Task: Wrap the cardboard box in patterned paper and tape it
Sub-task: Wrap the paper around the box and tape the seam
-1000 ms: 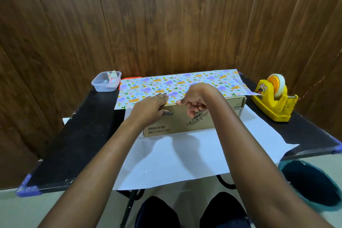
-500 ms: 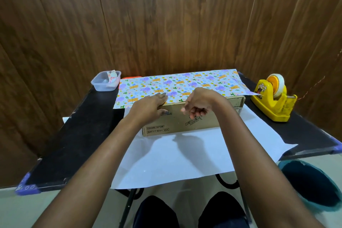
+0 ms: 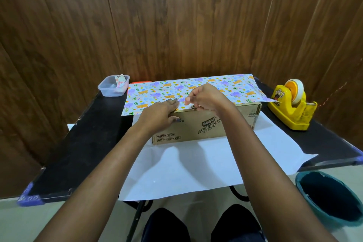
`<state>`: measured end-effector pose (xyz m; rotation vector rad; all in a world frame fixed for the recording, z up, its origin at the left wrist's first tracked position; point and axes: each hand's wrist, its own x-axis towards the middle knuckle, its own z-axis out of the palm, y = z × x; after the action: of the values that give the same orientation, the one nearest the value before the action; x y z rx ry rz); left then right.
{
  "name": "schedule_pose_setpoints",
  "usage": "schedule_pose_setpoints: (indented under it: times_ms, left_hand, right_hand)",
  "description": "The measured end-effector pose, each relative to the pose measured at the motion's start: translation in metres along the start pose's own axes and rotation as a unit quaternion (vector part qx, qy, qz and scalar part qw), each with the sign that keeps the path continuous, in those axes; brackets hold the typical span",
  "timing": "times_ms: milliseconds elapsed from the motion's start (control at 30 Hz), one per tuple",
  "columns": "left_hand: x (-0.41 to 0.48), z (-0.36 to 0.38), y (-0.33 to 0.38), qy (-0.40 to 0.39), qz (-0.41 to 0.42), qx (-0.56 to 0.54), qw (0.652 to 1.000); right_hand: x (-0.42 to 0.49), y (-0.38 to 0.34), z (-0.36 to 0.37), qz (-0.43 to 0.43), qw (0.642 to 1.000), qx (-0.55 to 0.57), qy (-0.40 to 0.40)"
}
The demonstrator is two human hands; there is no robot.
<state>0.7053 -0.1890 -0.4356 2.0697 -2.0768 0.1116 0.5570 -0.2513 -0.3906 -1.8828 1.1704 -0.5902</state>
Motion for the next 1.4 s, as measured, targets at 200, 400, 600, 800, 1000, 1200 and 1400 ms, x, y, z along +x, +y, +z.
schedule_pose_setpoints:
  times_ms: [200, 400, 600, 800, 1000, 1200, 1400]
  left_hand:
    - [-0.003, 0.0, -0.002, 0.016, 0.007, 0.016, 1.0]
    - [-0.004, -0.004, -0.003, 0.013, 0.015, 0.013, 1.0]
    - [-0.004, -0.006, -0.005, 0.007, 0.007, -0.002, 1.0]
    - [-0.006, -0.007, -0.004, 0.013, 0.007, 0.004, 1.0]
    - [-0.007, -0.007, -0.003, 0.016, 0.012, 0.003, 1.0]
    - [-0.005, -0.005, -0.004, 0.018, 0.013, 0.003, 1.0]
    - [-0.003, -0.004, -0.007, 0.009, 0.017, -0.002, 1.0]
  right_hand:
    - [0.017, -0.015, 0.019, 0.094, 0.995, -0.009, -0.012]
    - [0.017, -0.019, 0.021, 0.092, 0.995, -0.012, -0.025]
    - [0.017, -0.015, 0.018, 0.116, 0.993, 0.016, -0.022]
    - [0.025, -0.022, 0.028, 0.145, 0.989, -0.027, 0.014]
    - [0.035, -0.024, 0.034, 0.171, 0.982, -0.08, 0.007]
    - [0.025, -0.025, 0.021, 0.212, 0.963, -0.143, -0.082]
    - [0.013, -0.002, 0.013, 0.077, 0.98, -0.181, -0.004]
